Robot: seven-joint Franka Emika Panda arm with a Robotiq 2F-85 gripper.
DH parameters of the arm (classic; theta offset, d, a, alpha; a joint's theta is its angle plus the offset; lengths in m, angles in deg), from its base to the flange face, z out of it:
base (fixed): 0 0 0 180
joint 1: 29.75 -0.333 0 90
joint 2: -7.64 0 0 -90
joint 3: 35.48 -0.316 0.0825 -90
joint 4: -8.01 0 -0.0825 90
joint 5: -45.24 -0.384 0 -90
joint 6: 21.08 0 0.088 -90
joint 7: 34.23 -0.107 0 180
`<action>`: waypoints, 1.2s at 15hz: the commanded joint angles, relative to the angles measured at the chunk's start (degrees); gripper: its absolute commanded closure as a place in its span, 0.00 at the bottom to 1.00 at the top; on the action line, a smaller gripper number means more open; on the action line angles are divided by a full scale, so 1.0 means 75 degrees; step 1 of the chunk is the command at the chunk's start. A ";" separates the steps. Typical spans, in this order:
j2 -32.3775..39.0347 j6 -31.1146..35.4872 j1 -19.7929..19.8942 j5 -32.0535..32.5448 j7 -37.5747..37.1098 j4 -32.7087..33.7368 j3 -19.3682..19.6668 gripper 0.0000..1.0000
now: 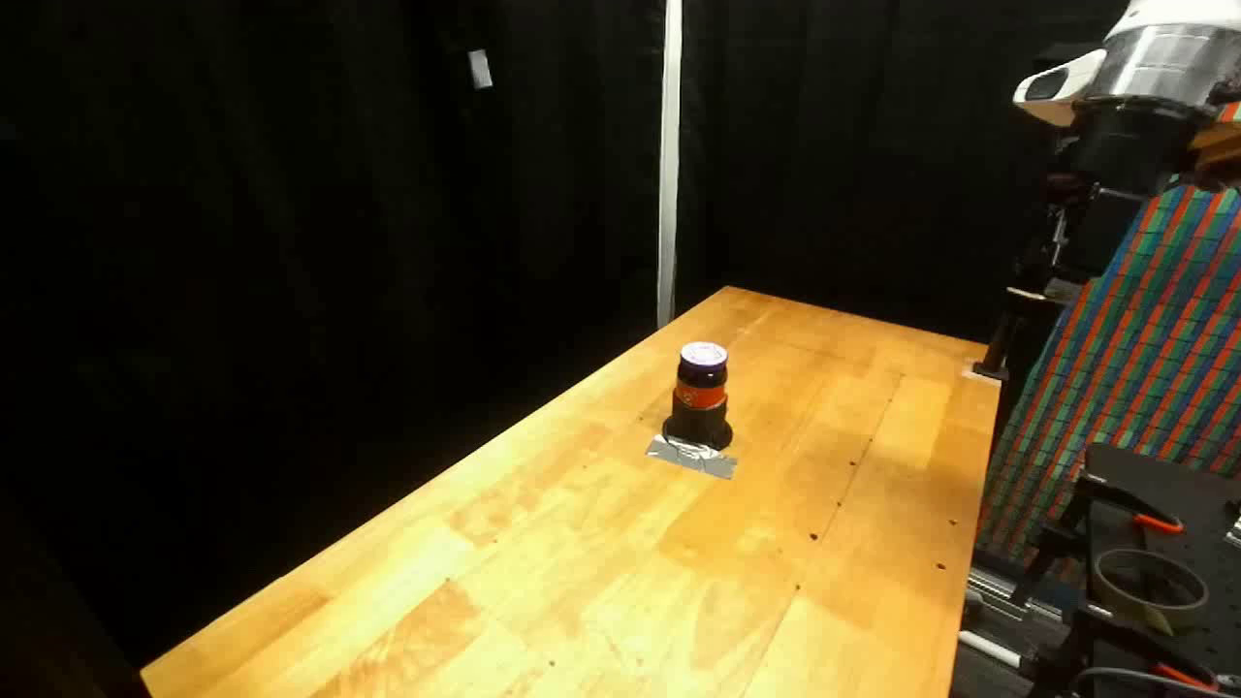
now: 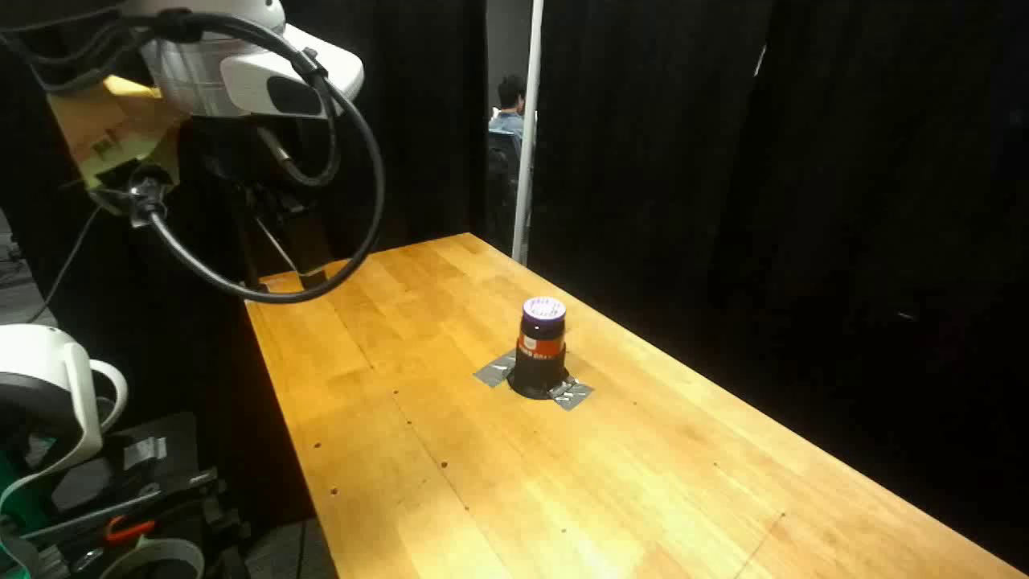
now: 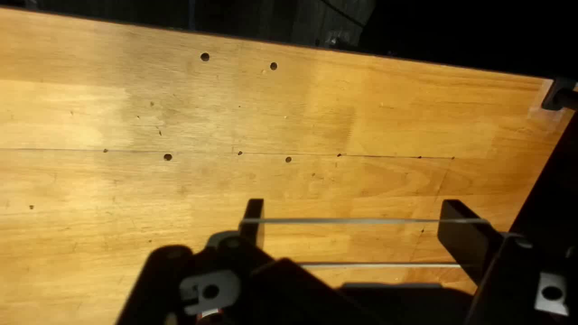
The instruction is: Put a rubber band around the cup
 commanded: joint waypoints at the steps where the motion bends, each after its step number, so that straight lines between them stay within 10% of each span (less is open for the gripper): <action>1: -0.0002 -0.0046 0.0078 -0.0051 0.0040 0.0022 -0.0070 0.00; 6: -0.0002 -0.0046 0.0078 -0.0051 0.0040 0.0026 -0.0070 0.00; 18: 0.5316 0.1139 0.0753 0.1167 -0.0910 0.3840 -0.0631 0.00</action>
